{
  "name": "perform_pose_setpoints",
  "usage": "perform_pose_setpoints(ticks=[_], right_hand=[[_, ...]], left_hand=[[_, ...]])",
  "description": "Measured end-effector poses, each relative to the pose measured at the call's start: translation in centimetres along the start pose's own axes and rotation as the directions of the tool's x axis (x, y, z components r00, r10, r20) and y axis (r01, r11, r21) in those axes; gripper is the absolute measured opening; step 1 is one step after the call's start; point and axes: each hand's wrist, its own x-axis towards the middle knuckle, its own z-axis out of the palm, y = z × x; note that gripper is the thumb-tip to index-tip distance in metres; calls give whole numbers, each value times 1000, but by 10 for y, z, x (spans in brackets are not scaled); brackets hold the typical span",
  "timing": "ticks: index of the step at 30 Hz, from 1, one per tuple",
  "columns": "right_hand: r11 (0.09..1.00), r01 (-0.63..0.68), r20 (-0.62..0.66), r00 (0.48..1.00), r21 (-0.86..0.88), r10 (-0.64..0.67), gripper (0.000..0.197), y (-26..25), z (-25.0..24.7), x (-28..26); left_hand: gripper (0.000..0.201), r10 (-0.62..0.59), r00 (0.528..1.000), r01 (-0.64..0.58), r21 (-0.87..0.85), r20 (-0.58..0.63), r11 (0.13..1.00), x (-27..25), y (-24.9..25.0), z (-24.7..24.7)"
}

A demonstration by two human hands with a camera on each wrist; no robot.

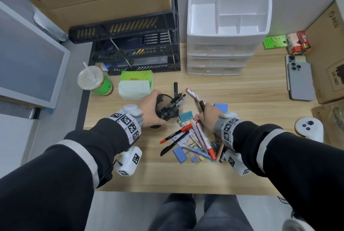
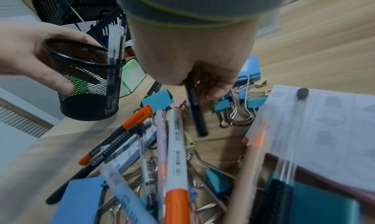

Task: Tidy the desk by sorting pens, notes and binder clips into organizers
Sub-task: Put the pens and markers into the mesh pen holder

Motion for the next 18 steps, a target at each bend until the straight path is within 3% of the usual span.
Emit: perform_pose_setpoints(ticks=[4, 7, 10, 14, 18], right_hand=[[983, 182, 15, 983, 38, -182, 15, -3, 0, -5], [943, 329, 95, 938, 49, -332, 2, -15, -12, -19], [914, 404, 107, 908, 35, -405, 5, -28, -16, -30], [844, 518, 226, 846, -137, -482, 4, -41, -10, -40], [719, 614, 311, 788, -326, -531, 24, -62, 7, -48]], left_hand=[[104, -3, 1000, 3, -9, -20, 1000, -4, -1, 1], [105, -21, 999, 21, -13, -29, 1000, -8, -3, -3], [104, -60, 997, 59, -26, -51, 998, -15, -15, -9], [103, -81, 995, 79, -41, -59, 996, -26, -29, -12], [105, -96, 992, 93, -40, -82, 995, -37, -41, -9]])
